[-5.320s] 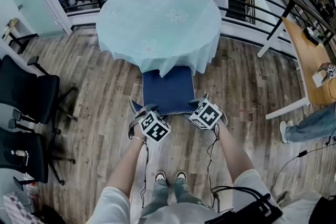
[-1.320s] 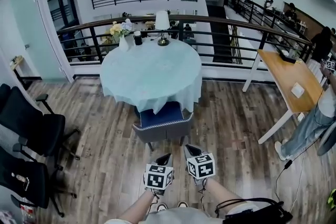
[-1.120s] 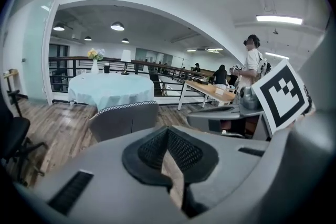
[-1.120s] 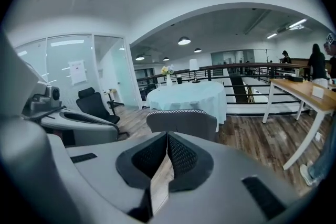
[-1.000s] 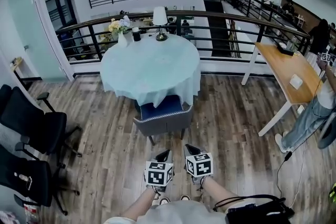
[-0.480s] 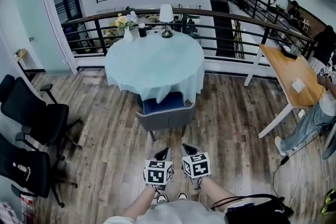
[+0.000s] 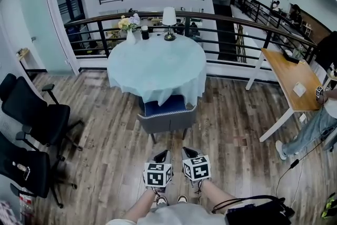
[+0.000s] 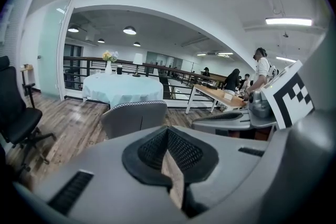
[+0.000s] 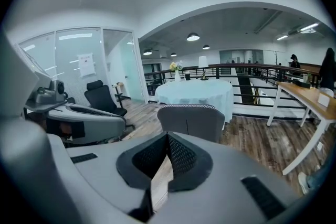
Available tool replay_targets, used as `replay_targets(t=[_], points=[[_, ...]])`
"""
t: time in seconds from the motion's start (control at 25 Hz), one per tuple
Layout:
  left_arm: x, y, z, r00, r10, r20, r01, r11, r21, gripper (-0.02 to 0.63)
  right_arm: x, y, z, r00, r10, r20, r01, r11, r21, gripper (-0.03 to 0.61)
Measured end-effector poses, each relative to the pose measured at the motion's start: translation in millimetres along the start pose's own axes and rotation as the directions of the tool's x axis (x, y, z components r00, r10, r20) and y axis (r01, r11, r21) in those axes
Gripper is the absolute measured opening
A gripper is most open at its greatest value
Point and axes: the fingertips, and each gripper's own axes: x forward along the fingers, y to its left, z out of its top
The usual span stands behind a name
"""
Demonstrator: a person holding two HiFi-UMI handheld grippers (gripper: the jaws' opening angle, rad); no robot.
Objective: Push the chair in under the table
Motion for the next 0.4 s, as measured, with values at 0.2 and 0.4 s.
replay_targets(t=[0.2, 0.4], points=[[-1.0, -0.9, -2.5, 1.000, -0.003, -0.005, 0.003, 1.000, 0.002, 0.004, -0.6, -3.8, -2.0, 1.000, -0.008, -0.005, 0.008, 1.000, 0.011, 0.017], [1.3, -0.8, -6.1, 1.000, -0.005, -0.013, 0.005, 1.000, -0.001, 0.005, 2.6, -5.9, -0.8, 1.000, -0.007, -0.010, 0.007, 1.000, 0.013, 0.017]])
